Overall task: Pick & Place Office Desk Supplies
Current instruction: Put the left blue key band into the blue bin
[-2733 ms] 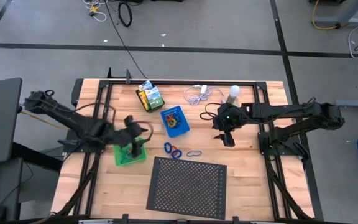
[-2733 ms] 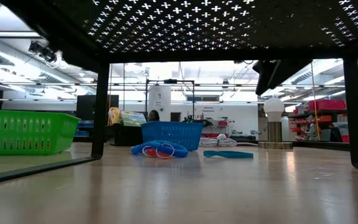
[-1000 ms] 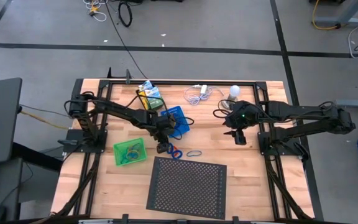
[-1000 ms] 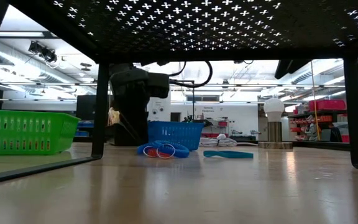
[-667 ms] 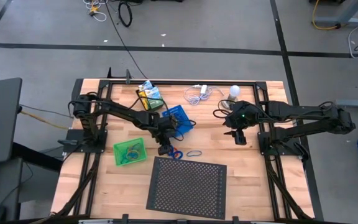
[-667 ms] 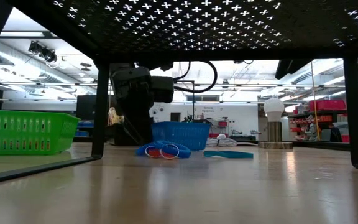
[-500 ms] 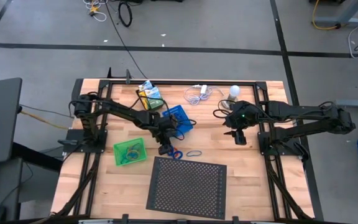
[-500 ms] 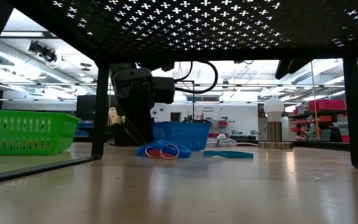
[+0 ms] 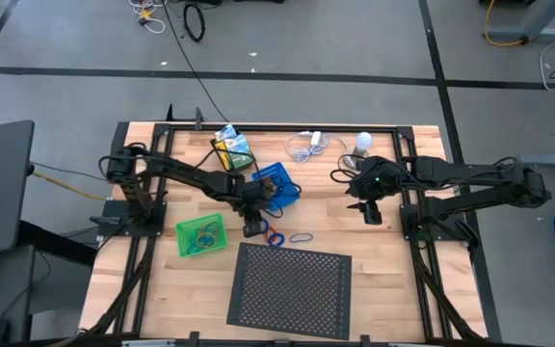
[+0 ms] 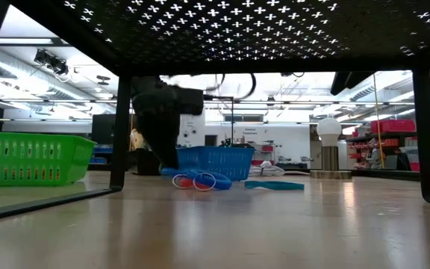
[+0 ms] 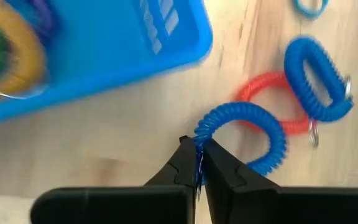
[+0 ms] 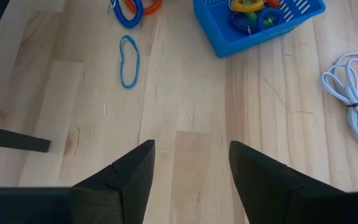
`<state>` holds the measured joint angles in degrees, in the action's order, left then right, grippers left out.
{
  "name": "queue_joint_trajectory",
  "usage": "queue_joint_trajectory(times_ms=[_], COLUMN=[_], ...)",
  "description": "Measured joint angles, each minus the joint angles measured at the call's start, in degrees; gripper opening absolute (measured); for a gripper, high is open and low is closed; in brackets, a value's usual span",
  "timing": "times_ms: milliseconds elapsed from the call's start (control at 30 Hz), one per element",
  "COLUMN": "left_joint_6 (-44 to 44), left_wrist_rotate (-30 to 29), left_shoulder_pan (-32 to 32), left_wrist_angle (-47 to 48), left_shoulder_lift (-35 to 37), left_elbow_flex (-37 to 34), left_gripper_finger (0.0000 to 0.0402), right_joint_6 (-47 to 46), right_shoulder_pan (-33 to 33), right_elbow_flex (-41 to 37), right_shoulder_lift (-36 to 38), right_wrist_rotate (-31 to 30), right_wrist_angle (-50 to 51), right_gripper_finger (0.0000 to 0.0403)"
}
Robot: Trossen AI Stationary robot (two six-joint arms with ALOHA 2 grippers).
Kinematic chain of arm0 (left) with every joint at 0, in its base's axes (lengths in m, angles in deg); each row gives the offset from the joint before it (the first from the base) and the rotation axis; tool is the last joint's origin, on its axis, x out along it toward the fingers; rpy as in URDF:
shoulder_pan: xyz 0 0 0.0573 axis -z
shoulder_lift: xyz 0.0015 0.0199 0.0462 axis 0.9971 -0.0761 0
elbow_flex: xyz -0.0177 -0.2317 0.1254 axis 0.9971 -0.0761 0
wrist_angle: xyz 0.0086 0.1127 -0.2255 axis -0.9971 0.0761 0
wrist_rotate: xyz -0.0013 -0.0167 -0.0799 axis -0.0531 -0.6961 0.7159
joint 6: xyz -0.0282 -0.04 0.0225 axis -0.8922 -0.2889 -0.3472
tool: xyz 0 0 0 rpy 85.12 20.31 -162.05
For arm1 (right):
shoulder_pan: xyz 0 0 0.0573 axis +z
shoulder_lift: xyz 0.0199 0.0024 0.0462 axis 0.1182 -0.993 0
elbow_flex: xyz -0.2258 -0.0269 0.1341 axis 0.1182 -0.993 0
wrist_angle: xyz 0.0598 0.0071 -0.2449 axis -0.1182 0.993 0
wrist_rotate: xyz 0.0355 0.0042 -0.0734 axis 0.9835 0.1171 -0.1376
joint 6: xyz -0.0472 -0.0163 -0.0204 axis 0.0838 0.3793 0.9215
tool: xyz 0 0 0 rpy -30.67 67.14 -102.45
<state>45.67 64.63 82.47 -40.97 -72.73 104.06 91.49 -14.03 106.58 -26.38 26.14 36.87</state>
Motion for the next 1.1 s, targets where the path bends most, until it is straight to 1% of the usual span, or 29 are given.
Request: queue_joint_trajectory(times_ms=[100, 233, 367, 467, 567, 667, 800, 833, 900, 1100], left_joint_6=[-0.4, -0.85, -0.56, 0.84, 2.69, 5.0, 6.45, 6.63, 6.89, 7.46], left_wrist_rotate=[-3.79, -8.97, -16.0, -19.85, -21.57, -21.86, -17.96, -16.99, -16.03, -16.02], left_shoulder_pan=[1.04, 2.01, 2.06, 1.23, -0.67, -3.33, -6.72, -7.3, -8.06, -7.74], left_wrist_angle=[2.81, 2.92, 1.53, -1.11, -3.22, -5.36, -6.48, -6.21, -6.21, -6.22], left_shoulder_lift=[2.94, 7.2, 10.45, 11.69, 11.58, 10.03, 7.89, 7.57, 7.16, 8.12], left_elbow_flex=[0.04, 0.04, 0.09, 0.11, 0.13, 0.2, 0.17, 0.17, 0.17, 0.17], left_gripper_finger=[0.0011, 0.0011, 0.0011, 0.0011, 0.0011, 0.0011, 0.0011, 0.0017, 0.0042, 0.0158], right_joint_6=[0.01, 0.25, 0.7, 0.93, 1.36, 1.8, 1.95, 1.95, 1.93, 1.69], right_shoulder_pan=[-0.01, 0.0, -0.01, -0.01, -0.01, 0.0, -0.02, -0.02, -0.01, -0.02], right_elbow_flex=[0.0, 0.0, 0.0, 0.0, 0.0, 0.0, 0.0, 0.0, 0.0, 0.0], right_shoulder_lift=[0.0, -0.02, -0.02, -0.02, -0.02, -0.02, -0.02, -0.02, -0.02, -0.02], right_wrist_rotate=[0.0, 0.0, 0.01, 0.02, 0.01, 0.0, 0.02, 0.02, 0.02, 0.01], right_wrist_angle=[0.0, -0.26, -0.88, -1.37, -1.96, -2.36, -2.34, -2.34, -2.2, -2.17], right_gripper_finger=[0.0215, 0.0215, 0.0215, 0.0215, 0.0215, 0.0215, 0.0215, 0.0215, 0.0215, 0.0215])
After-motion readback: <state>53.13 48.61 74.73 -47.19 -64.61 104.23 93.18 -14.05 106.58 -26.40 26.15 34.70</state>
